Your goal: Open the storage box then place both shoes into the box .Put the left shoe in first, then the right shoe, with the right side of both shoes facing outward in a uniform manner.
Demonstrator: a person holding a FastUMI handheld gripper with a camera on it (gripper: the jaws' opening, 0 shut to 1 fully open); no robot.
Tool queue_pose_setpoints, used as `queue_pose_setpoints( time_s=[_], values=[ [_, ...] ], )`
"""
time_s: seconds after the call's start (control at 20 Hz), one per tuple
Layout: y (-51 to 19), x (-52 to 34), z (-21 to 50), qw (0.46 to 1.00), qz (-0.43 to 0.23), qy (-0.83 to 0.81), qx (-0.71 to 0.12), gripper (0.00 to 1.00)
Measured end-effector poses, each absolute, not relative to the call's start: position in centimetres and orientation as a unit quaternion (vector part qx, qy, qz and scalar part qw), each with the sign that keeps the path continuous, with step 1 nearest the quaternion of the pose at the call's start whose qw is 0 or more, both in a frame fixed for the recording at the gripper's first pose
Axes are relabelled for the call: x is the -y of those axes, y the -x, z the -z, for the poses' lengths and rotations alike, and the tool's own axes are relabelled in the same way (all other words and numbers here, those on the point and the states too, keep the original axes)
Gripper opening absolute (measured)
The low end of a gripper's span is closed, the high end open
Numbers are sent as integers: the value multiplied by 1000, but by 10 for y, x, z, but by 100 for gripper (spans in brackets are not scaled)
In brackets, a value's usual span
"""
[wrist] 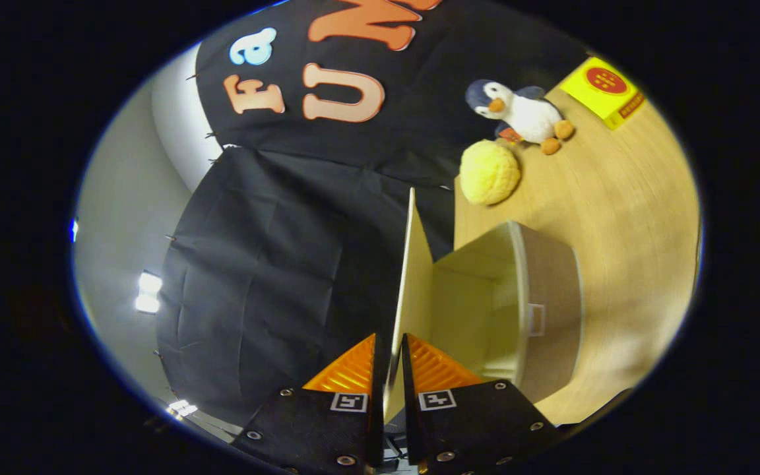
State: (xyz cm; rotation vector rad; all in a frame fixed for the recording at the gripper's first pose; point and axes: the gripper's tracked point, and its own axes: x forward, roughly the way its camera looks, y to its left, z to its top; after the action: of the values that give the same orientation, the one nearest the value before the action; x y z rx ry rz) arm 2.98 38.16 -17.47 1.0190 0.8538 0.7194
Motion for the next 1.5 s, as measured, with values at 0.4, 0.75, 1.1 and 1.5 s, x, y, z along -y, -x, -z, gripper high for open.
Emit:
queue_pose_setpoints(
  time_s=[0.4,0.75,1.1,1.5],
  values=[
    [-28,-530,146,741,-386,-377,-400,14],
    [-25,-619,187,755,-380,-329,-421,17],
    [4,-649,231,780,-319,-268,-467,17],
    [-15,-599,221,777,-327,-293,-451,37]
  ],
)
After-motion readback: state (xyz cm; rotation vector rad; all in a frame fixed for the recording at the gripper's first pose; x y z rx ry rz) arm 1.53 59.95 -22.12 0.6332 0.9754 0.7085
